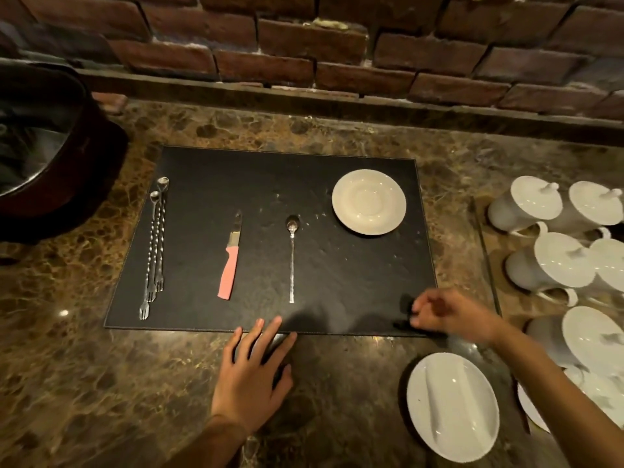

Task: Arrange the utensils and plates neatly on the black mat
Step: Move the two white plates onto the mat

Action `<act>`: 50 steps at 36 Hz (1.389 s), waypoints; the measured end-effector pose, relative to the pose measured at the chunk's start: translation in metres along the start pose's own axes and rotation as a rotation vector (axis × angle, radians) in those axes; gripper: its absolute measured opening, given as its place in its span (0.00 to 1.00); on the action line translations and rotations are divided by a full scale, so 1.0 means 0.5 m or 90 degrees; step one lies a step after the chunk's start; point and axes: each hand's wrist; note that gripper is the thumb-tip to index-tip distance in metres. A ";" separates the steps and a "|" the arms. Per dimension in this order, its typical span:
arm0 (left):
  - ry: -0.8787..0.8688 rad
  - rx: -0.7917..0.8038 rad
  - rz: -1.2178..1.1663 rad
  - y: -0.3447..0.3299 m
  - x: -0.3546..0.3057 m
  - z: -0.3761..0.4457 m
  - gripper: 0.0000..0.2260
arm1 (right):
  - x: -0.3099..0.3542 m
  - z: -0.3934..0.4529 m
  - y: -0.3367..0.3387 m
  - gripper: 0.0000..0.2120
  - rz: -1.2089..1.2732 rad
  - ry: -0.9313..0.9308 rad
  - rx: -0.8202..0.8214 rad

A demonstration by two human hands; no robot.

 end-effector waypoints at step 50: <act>0.017 0.047 0.034 0.016 -0.007 0.004 0.23 | 0.010 0.126 -0.056 0.09 0.123 -0.161 -0.439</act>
Point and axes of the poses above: each hand's wrist, its own z-axis towards the middle knuckle, its own y-axis out of the back of the hand, x = y × z
